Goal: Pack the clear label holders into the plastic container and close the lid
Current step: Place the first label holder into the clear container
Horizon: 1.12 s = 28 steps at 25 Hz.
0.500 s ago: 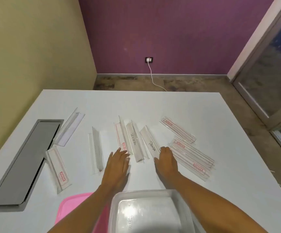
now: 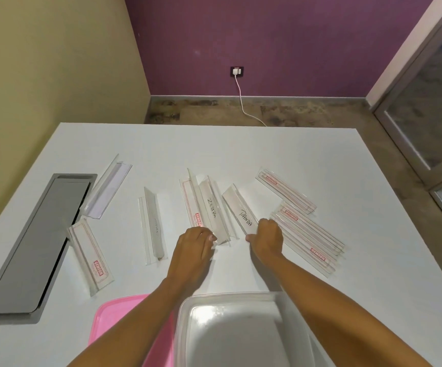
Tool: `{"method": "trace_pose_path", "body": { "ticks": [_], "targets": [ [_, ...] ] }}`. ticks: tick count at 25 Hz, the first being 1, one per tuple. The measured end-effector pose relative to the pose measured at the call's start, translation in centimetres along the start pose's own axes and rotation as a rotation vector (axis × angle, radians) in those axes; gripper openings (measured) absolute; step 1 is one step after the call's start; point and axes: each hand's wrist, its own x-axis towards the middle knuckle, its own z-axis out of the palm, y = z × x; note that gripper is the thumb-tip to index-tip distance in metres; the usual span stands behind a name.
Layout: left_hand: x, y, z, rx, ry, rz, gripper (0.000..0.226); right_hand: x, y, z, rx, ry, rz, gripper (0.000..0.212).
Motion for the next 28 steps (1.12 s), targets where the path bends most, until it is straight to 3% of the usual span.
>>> {"method": "trace_pose_path", "body": {
  "ticks": [5,9,11,14,23,28],
  "targets": [
    [1.5,1.4,-1.7,-0.006,0.017,0.022,0.026,-1.8,1.0,-2.9,0.169,0.055,-0.063,0.032],
    [0.9,3.9,-4.0,-0.021,0.043,0.121,0.063,-6.4,2.6,-6.1,0.208,0.109,-0.224,0.048],
    [-0.4,4.7,-5.3,0.021,0.056,0.168,0.072,-9.3,3.8,-7.4,0.231,0.084,-0.287,0.056],
    [-3.9,5.5,-6.7,0.123,-0.05,0.243,0.074,-13.9,5.8,-8.1,0.221,-0.035,-0.361,0.058],
    [-12.1,5.9,-6.7,0.209,-0.328,0.175,0.042,-17.5,8.1,-4.7,-0.032,-0.255,-0.579,0.052],
    [-12.5,5.7,-3.6,0.336,-0.47,-0.022,0.029,-16.4,7.0,-2.4,-0.142,-0.289,-0.578,0.048]
  ]
}}
